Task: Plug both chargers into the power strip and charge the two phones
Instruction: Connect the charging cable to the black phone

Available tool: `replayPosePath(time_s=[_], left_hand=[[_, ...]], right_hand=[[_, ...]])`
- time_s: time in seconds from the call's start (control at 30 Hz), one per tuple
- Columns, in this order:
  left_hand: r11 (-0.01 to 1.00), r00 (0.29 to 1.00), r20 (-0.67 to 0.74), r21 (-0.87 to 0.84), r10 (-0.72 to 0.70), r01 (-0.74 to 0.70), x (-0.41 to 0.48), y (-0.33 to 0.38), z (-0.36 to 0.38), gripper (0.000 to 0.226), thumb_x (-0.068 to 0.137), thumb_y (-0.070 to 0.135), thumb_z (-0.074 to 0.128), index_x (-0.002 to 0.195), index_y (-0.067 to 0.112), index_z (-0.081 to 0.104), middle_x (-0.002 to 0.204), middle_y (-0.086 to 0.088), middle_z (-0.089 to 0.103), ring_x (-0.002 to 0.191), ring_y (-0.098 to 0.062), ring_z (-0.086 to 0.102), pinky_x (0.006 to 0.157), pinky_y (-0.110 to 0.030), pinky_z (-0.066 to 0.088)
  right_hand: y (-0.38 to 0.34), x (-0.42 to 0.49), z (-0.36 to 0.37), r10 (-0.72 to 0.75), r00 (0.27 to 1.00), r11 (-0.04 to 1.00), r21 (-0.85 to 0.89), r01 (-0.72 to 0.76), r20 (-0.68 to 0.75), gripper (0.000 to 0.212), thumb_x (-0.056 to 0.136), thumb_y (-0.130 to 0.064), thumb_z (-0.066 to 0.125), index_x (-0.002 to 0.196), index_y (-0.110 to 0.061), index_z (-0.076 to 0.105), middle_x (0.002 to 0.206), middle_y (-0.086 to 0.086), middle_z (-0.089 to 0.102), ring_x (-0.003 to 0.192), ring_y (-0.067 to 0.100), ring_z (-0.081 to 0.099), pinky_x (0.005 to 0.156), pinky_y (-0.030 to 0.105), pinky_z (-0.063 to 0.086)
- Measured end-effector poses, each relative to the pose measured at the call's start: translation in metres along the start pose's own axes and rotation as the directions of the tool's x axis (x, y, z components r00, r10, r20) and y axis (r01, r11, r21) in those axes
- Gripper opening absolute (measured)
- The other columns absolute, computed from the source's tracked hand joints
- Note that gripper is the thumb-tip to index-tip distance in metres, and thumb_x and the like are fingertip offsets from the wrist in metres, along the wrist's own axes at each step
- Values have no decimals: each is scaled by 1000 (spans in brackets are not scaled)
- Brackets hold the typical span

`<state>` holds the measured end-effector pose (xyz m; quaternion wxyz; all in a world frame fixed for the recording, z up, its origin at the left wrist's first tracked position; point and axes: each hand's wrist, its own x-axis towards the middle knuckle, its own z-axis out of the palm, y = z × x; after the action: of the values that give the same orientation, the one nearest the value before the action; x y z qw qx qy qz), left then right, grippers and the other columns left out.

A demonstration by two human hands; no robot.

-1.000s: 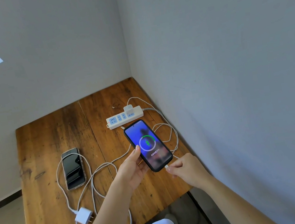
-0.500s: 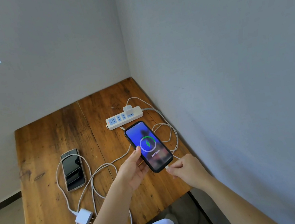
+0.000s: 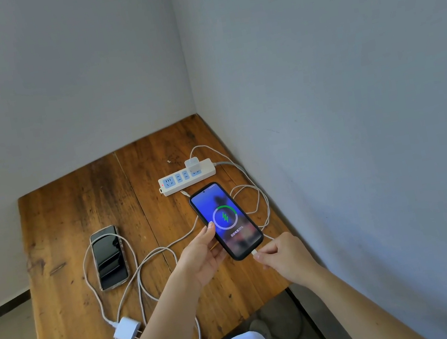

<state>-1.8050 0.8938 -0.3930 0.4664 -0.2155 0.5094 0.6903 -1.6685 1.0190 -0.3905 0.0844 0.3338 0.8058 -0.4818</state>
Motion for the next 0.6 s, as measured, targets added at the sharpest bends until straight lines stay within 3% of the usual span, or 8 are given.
replayPosePath(time_s=[0.23, 0.33, 0.47, 0.6], left_hand=[[1000, 1000, 10, 17, -21, 21, 11, -1, 2, 40, 91, 23, 58, 130, 14, 51, 110, -15, 69, 101, -26, 67, 65, -34, 58], [999, 999, -3, 23, -39, 39, 19, 0, 5, 39, 91, 20, 59, 129, 14, 50, 110, -15, 68, 99, -25, 68, 62, -34, 58], [996, 997, -35, 65, -63, 66, 36, 3, 17, 28, 91, 17, 58, 119, 17, 51, 101, -13, 70, 89, -22, 70, 60, -35, 58], [984, 996, -65, 161, -65, 74, 58, 7, 30, 26, 94, 18, 55, 119, 18, 50, 104, -12, 69, 92, -22, 69, 61, -33, 57]], right_hand=[[2, 5, -4, 21, 1000, 1000, 13, -22, 11, 18, 88, -31, 65, 81, -19, 76, 66, -10, 69, 69, 4, 66, 70, 19, 49], [5, 11, -5, 41, 999, 999, -4, -41, 11, 20, 87, -32, 65, 71, -23, 73, 60, -12, 66, 63, 1, 64, 68, 19, 49], [11, 24, -7, 28, 1000, 998, -64, -27, 15, 39, 89, -33, 62, 51, -31, 56, 47, -18, 58, 48, -3, 55, 53, 20, 42], [18, 42, -12, -9, 999, 986, -167, 15, 37, 36, 92, -35, 57, 57, -29, 56, 53, -9, 56, 50, 6, 53, 53, 29, 45]])
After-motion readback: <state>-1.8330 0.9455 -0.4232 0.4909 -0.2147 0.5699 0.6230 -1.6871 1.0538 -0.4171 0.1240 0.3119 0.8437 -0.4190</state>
